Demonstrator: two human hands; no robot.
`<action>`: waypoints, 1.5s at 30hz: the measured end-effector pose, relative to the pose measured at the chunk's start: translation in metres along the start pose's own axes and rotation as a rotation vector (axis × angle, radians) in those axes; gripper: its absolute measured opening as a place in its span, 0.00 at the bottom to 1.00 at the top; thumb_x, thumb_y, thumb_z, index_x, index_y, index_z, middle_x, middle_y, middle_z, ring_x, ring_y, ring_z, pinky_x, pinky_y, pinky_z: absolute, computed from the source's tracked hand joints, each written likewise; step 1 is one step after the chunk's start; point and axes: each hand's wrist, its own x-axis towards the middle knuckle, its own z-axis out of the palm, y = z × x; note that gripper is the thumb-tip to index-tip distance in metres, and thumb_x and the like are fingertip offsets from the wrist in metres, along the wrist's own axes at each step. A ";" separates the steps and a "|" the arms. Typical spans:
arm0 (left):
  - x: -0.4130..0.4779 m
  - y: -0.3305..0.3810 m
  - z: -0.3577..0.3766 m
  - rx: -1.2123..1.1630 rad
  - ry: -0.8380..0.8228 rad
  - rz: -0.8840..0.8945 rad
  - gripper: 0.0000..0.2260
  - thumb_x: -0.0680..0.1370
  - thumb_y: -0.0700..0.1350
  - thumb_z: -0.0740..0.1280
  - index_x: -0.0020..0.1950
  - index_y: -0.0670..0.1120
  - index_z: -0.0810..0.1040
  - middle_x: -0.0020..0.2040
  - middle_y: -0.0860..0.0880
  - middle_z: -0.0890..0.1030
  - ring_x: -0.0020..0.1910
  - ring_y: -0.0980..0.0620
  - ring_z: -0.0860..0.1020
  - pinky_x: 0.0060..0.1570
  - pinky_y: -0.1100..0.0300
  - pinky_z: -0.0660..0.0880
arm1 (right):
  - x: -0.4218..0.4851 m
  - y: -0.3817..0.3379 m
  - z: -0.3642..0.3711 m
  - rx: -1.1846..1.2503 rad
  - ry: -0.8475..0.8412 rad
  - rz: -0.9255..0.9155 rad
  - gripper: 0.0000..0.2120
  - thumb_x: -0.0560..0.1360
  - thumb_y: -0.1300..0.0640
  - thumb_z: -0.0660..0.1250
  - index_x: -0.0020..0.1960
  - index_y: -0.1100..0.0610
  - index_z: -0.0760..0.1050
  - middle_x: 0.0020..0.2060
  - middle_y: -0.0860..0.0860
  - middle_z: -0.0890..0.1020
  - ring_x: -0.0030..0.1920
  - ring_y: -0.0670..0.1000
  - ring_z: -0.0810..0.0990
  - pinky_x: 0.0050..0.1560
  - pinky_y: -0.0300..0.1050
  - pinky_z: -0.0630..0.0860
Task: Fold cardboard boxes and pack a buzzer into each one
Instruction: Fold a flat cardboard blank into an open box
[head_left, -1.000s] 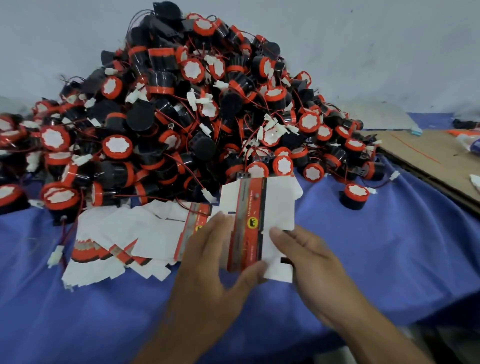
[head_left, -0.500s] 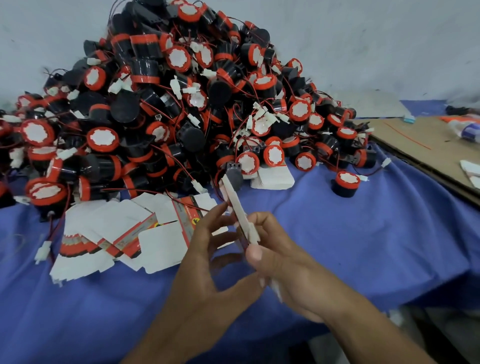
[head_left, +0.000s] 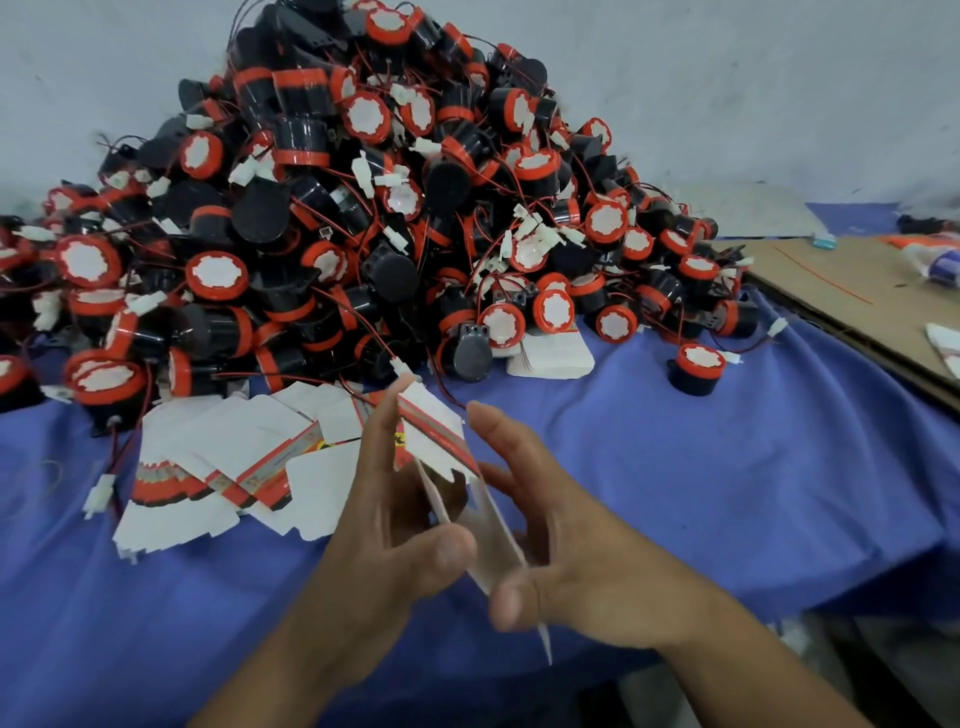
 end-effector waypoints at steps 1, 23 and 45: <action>0.000 0.001 0.000 -0.003 0.001 0.023 0.50 0.66 0.63 0.79 0.79 0.58 0.53 0.51 0.52 0.81 0.53 0.52 0.81 0.50 0.56 0.78 | 0.000 -0.001 -0.001 0.033 0.024 -0.001 0.52 0.58 0.33 0.79 0.75 0.29 0.55 0.73 0.28 0.64 0.76 0.37 0.61 0.67 0.48 0.75; 0.000 -0.009 -0.004 0.241 0.067 -0.018 0.41 0.68 0.47 0.75 0.73 0.72 0.58 0.64 0.65 0.76 0.62 0.57 0.79 0.51 0.69 0.76 | 0.010 0.019 0.003 -0.181 0.654 -0.200 0.12 0.67 0.54 0.75 0.48 0.41 0.84 0.70 0.42 0.73 0.68 0.38 0.74 0.60 0.42 0.79; 0.007 -0.005 -0.007 -0.238 0.429 -0.188 0.24 0.76 0.42 0.70 0.72 0.43 0.71 0.63 0.37 0.79 0.60 0.36 0.79 0.53 0.45 0.78 | 0.017 0.016 0.025 0.615 0.330 -0.055 0.28 0.75 0.50 0.73 0.70 0.60 0.72 0.65 0.58 0.80 0.64 0.55 0.80 0.64 0.47 0.76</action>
